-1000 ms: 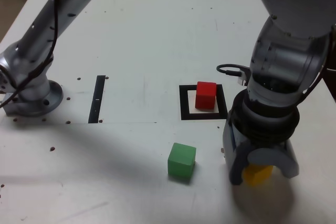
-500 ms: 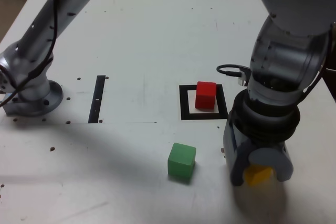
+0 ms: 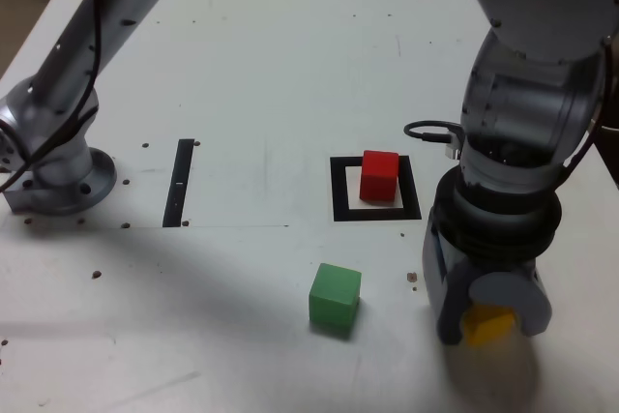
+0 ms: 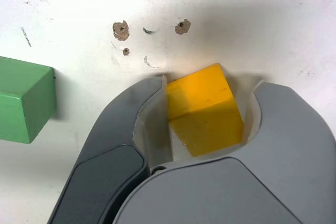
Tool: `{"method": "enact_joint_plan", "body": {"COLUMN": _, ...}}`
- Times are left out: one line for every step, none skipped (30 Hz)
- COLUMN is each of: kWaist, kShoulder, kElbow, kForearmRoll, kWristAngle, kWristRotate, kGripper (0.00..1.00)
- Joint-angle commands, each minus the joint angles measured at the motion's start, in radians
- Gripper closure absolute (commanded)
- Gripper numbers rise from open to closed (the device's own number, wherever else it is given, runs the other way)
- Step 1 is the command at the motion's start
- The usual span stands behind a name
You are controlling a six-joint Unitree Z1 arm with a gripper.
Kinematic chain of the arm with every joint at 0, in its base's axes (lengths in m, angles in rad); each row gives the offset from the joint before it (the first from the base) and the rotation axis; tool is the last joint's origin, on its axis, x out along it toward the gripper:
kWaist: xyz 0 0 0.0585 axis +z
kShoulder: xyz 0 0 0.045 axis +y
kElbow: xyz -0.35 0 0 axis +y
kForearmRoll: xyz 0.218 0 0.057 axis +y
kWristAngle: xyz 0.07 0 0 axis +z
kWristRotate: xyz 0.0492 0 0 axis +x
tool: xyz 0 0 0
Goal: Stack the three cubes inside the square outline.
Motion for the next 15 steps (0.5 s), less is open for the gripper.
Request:
{"method": "enact_joint_plan", "body": {"kWaist": 0.001, "kShoulder": -0.019, "kElbow": 0.011, "kForearmRoll": 0.009, "kWristAngle": 0.012, "kWristRotate": -0.002, "kGripper": 0.85}}
{"method": "enact_joint_plan", "body": {"kWaist": 0.001, "kShoulder": -0.03, "kElbow": 0.015, "kForearmRoll": 0.011, "kWristAngle": 0.019, "kWristRotate": -0.002, "kGripper": 0.85}}
{"method": "enact_joint_plan", "body": {"kWaist": 0.001, "kShoulder": -0.043, "kElbow": 0.02, "kForearmRoll": 0.014, "kWristAngle": 0.026, "kWristRotate": -0.001, "kGripper": 0.85}}
{"method": "enact_joint_plan", "body": {"kWaist": 0.001, "kShoulder": -0.059, "kElbow": 0.027, "kForearmRoll": 0.016, "kWristAngle": 0.035, "kWristRotate": -0.001, "kGripper": 0.85}}
{"method": "enact_joint_plan", "body": {"kWaist": 0.001, "kShoulder": -0.077, "kElbow": 0.035, "kForearmRoll": 0.019, "kWristAngle": 0.044, "kWristRotate": 0.0, "kGripper": 0.85}}
{"method": "enact_joint_plan", "body": {"kWaist": 0.001, "kShoulder": -0.097, "kElbow": 0.045, "kForearmRoll": 0.022, "kWristAngle": 0.055, "kWristRotate": 0.002, "kGripper": 0.85}}
{"method": "enact_joint_plan", "body": {"kWaist": 0.003, "kShoulder": -0.119, "kElbow": 0.056, "kForearmRoll": 0.026, "kWristAngle": 0.066, "kWristRotate": 0.005, "kGripper": 0.85}}
{"method": "enact_joint_plan", "body": {"kWaist": 0.006, "kShoulder": -0.143, "kElbow": 0.068, "kForearmRoll": 0.03, "kWristAngle": 0.076, "kWristRotate": 0.011, "kGripper": 0.85}}
{"method": "enact_joint_plan", "body": {"kWaist": 0.011, "kShoulder": -0.167, "kElbow": 0.08, "kForearmRoll": 0.036, "kWristAngle": 0.086, "kWristRotate": 0.022, "kGripper": 0.85}}
{"method": "enact_joint_plan", "body": {"kWaist": 0.018, "kShoulder": -0.191, "kElbow": 0.092, "kForearmRoll": 0.042, "kWristAngle": 0.094, "kWristRotate": 0.035, "kGripper": 0.85}}
{"method": "enact_joint_plan", "body": {"kWaist": 0.026, "kShoulder": -0.215, "kElbow": 0.103, "kForearmRoll": 0.052, "kWristAngle": 0.1, "kWristRotate": 0.051, "kGripper": 0.85}}
{"method": "enact_joint_plan", "body": {"kWaist": 0.036, "kShoulder": -0.237, "kElbow": 0.112, "kForearmRoll": 0.063, "kWristAngle": 0.104, "kWristRotate": 0.068, "kGripper": 0.85}}
{"method": "enact_joint_plan", "body": {"kWaist": 0.047, "kShoulder": -0.255, "kElbow": 0.119, "kForearmRoll": 0.075, "kWristAngle": 0.105, "kWristRotate": 0.089, "kGripper": 0.85}}
{"method": "enact_joint_plan", "body": {"kWaist": 0.059, "kShoulder": -0.271, "kElbow": 0.124, "kForearmRoll": 0.087, "kWristAngle": 0.105, "kWristRotate": 0.11, "kGripper": 0.85}}
{"method": "enact_joint_plan", "body": {"kWaist": 0.071, "kShoulder": -0.284, "kElbow": 0.127, "kForearmRoll": 0.1, "kWristAngle": 0.102, "kWristRotate": 0.133, "kGripper": 0.85}}
